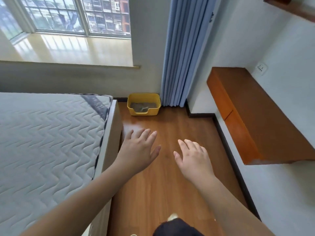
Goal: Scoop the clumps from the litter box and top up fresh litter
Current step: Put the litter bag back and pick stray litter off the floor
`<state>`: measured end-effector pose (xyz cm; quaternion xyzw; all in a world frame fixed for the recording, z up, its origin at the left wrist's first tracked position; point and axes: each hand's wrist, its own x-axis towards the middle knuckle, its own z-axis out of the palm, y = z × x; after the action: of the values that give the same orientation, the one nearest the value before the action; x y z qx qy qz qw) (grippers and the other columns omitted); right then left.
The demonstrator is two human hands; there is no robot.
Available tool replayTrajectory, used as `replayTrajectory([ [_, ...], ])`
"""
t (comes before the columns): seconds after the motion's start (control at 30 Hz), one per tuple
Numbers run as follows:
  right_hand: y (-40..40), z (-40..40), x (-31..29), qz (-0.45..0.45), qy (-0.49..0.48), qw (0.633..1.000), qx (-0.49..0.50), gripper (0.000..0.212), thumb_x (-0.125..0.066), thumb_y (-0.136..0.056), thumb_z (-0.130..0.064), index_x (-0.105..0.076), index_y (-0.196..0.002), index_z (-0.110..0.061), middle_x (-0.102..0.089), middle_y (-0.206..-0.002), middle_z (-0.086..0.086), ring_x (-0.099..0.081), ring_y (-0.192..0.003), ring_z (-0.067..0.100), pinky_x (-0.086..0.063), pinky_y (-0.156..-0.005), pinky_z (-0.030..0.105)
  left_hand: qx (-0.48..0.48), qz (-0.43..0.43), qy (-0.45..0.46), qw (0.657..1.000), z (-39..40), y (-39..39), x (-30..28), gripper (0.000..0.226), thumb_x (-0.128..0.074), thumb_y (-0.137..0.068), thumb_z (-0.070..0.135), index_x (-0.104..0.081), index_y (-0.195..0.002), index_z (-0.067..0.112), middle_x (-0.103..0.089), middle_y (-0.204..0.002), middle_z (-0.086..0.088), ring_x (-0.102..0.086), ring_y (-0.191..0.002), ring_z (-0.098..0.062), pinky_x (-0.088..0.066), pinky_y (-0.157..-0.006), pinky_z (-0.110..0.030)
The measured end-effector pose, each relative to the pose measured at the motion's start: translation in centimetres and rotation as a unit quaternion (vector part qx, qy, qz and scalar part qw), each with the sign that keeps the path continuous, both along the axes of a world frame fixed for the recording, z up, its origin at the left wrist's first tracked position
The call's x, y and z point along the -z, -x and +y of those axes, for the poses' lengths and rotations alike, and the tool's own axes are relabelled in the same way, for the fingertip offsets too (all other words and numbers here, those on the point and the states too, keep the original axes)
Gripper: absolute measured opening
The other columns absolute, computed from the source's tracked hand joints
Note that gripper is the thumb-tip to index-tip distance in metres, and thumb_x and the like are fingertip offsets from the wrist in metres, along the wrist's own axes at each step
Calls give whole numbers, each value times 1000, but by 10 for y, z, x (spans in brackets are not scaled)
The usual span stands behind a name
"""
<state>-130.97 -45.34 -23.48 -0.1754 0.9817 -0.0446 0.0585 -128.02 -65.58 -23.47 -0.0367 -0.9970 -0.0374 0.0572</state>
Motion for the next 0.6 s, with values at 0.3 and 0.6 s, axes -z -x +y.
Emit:
replayTrajectory([
  [0.3, 143, 29, 27, -13, 8, 999, 34, 56, -27, -99, -50, -28, -149, -25, -37, -151, -2, -31, -139, 17, -26, -113, 34, 51, -65, 31, 996, 35, 143, 26, 67, -13, -95, 57, -41, -145, 22, -48, -146, -3, -39, -139, -22, -31, -113, -48],
  [0.6, 282, 36, 34, -22, 4, 1000, 8, 56, -30, -99, -48, -31, -148, -23, -39, -150, 1, -33, -139, 20, -28, -113, 37, 3, -51, 39, 998, 31, 276, 23, 62, -25, -99, 58, -40, -147, 23, -47, -149, -3, -38, -141, -24, -30, -115, -48],
])
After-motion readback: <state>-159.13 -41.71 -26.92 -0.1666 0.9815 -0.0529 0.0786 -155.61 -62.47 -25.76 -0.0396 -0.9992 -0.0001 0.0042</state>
